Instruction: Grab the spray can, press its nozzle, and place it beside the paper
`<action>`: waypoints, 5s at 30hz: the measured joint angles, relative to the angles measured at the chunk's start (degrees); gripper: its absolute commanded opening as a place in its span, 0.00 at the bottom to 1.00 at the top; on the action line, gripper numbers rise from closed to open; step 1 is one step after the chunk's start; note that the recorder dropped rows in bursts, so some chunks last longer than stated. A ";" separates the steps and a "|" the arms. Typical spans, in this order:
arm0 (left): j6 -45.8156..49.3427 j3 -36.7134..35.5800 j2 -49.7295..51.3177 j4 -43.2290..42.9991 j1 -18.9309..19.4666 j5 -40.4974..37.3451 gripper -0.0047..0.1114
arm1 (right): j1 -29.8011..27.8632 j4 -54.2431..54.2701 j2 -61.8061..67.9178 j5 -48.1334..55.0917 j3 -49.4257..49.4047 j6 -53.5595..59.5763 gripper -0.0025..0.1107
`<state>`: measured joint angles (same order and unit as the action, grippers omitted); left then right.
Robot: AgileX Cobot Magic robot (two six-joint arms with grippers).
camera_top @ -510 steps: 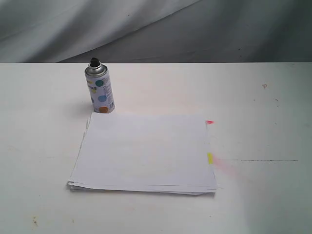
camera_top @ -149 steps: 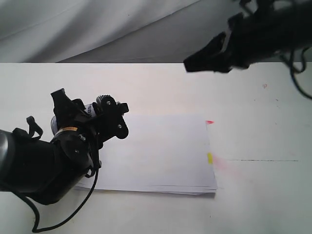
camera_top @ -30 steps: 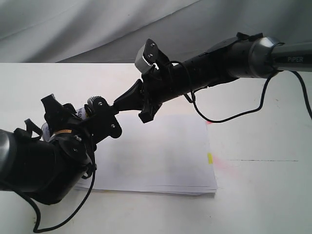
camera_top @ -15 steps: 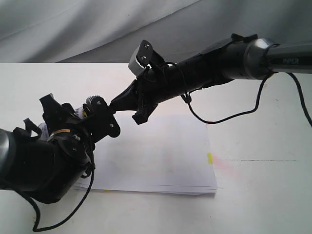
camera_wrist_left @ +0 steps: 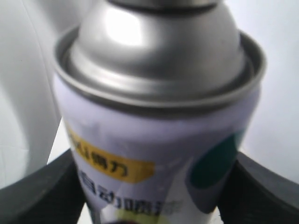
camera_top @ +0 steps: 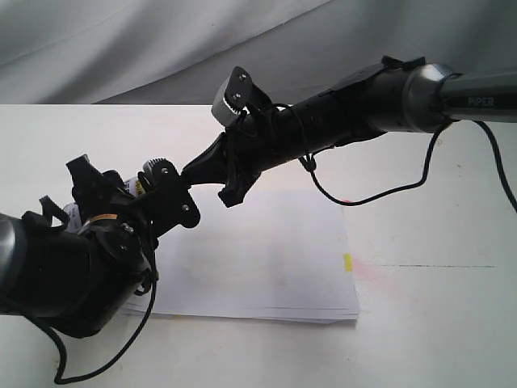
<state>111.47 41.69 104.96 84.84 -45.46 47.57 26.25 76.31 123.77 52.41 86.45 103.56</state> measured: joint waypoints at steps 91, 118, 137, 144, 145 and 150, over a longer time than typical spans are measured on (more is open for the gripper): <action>-113.90 3.22 15.05 -79.55 34.39 0.35 0.04 | -15.16 -0.16 0.00 16.79 -3.40 -6.78 0.02; -115.26 3.55 15.05 -82.27 34.39 -0.91 0.94 | -15.16 -0.27 0.00 16.83 -3.40 -6.78 0.02; -117.96 3.69 -3.81 -91.33 34.39 -24.87 0.94 | -15.16 -1.20 -10.08 16.92 -3.63 -11.60 0.02; -122.39 2.90 -26.91 -96.39 31.82 -38.87 0.94 | -15.16 -2.97 -23.13 16.94 -9.78 -13.73 0.02; -122.52 2.18 -30.34 -96.85 30.34 -38.86 0.94 | -15.16 -3.35 -26.21 16.65 -11.90 -13.73 0.02; -122.85 -3.31 -45.40 -98.95 20.83 -39.79 0.94 | -15.16 -3.88 -40.52 12.70 -22.09 -14.40 0.02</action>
<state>-11.38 38.39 59.56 -14.12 -24.64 7.78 11.08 72.43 83.25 65.10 64.36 89.15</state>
